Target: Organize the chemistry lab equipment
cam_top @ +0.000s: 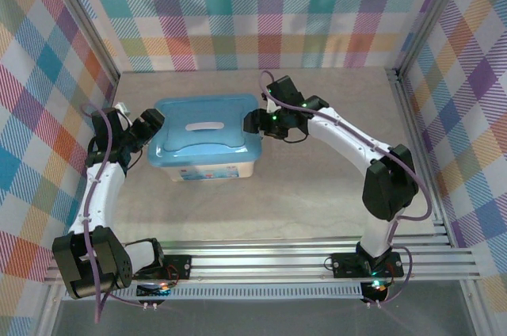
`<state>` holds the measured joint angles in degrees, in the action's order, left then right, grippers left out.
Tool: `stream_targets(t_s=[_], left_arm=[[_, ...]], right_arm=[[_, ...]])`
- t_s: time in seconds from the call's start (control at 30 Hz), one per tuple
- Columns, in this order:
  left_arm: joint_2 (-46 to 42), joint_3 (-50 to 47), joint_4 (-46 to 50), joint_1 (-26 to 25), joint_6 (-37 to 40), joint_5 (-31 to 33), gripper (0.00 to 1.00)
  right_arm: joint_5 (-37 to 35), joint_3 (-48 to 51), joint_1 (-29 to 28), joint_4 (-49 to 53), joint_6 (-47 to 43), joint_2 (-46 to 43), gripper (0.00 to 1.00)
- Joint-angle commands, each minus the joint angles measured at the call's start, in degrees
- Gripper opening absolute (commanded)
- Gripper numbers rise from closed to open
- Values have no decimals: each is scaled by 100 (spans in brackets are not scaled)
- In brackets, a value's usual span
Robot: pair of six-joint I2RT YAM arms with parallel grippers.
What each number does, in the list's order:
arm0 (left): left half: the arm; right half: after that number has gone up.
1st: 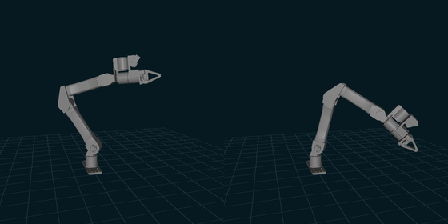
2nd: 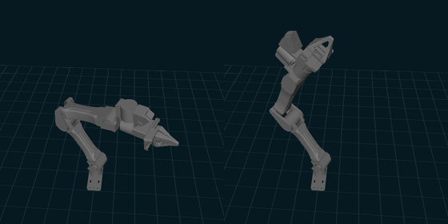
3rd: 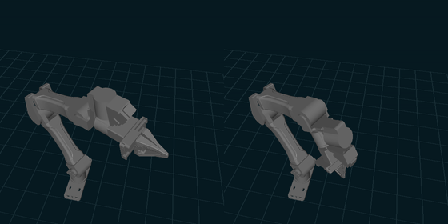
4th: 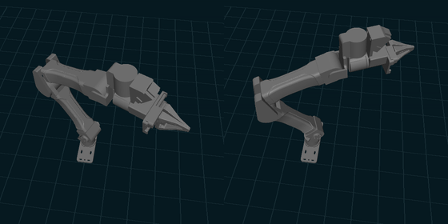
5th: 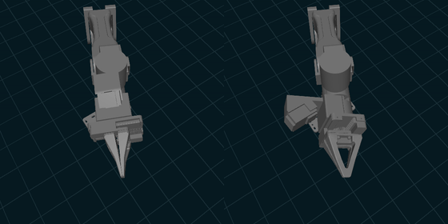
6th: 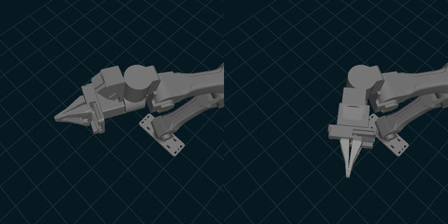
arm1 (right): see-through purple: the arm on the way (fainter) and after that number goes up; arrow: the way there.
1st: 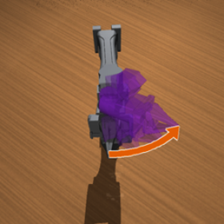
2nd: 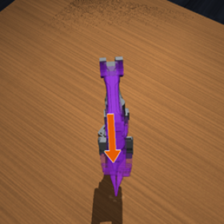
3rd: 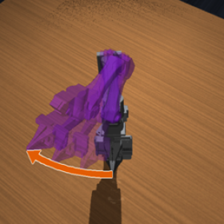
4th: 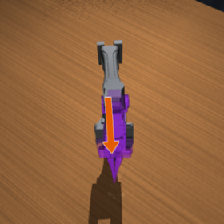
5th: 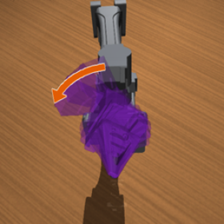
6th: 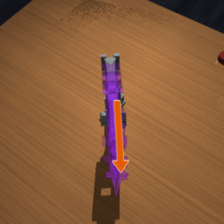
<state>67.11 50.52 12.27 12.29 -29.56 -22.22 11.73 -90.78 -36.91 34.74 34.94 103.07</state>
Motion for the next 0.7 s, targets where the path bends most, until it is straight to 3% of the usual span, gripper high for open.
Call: stream_targets(t_s=[0.0, 0.37, 0.67], left_arm=[[28, 221, 246, -241, 226, -94, 81], [248, 239, 486, -521, 410, 111, 79], [284, 162, 444, -731, 385, 209, 79]], right_arm=[[-5, -360, -238, 148, -298, 155, 65], [-502, -784, -502, 544, -519, 432, 58], [-760, -1061, -615, 746, -605, 583, 46]])
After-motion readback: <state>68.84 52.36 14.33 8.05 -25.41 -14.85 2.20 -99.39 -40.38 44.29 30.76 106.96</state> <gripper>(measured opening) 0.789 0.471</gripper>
